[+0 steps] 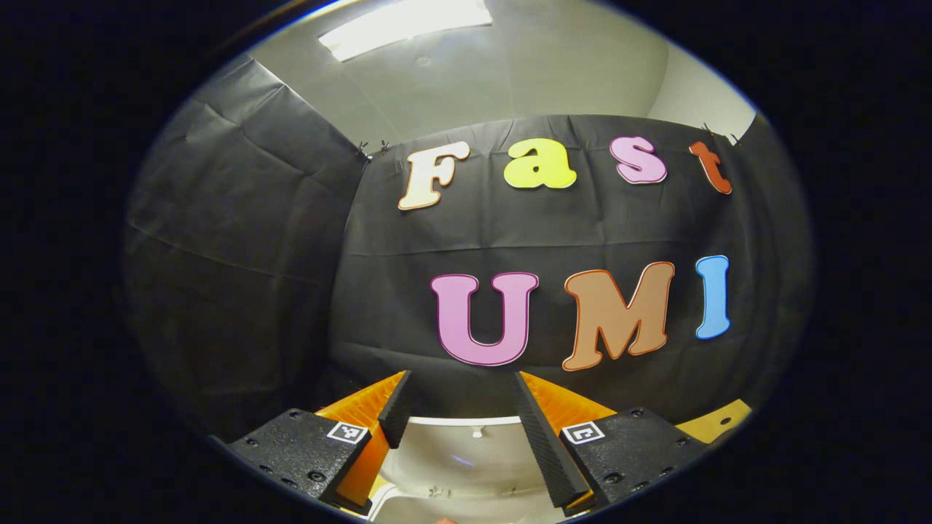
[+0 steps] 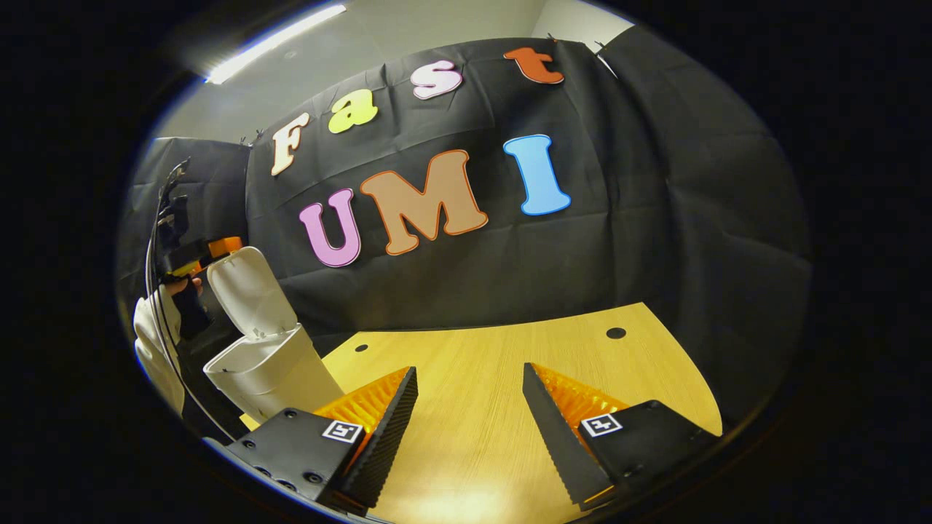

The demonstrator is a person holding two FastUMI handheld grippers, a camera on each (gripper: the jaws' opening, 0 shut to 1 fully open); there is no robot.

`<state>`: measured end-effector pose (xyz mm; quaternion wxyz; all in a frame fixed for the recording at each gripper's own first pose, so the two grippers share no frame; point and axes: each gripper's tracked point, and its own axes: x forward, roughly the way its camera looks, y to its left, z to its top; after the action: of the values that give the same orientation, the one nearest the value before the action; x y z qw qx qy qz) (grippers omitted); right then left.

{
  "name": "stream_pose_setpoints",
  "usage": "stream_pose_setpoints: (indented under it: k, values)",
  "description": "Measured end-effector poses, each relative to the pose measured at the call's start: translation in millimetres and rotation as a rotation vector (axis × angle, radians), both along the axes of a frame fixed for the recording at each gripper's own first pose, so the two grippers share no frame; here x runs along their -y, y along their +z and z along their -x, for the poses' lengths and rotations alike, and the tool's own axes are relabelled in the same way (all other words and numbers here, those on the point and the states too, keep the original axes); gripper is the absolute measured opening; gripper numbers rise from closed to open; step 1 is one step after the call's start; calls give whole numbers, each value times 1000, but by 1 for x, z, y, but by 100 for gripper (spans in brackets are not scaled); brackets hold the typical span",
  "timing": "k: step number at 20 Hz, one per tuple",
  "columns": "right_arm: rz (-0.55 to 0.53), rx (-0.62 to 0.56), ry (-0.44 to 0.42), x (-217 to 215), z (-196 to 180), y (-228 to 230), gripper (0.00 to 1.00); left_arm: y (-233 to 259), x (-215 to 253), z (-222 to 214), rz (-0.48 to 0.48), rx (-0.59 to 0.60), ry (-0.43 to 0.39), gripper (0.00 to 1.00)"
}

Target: Press the lid of the desktop garbage bin to open it, pick up the crumpled paper on the desktop and throw it into the bin, then pick up the pop can on the desktop and drop it into the bin, and finally close the garbage bin lid.

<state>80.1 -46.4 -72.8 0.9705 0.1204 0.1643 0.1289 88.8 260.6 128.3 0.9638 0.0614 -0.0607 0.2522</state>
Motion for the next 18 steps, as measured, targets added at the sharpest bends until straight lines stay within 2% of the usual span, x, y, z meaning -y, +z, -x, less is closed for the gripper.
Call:
stream_pose_setpoints:
  k: [7, 11, 15, 18]
  values:
    - [6, -18, 24, -9, 2, -9, 93, -21, 32, 55, -54, 74, 8, 81]
    - [18, -22, 33, -11, 3, -11, 93, -46, 47, 85, -73, 99, 37, 87]
    - [19, -32, 50, -16, 7, -15, 93, -70, 56, 102, -98, 113, 65, 89]
    - [26, -35, 65, -22, 9, -16, 93, -90, 55, 111, -81, 100, 87, 90]
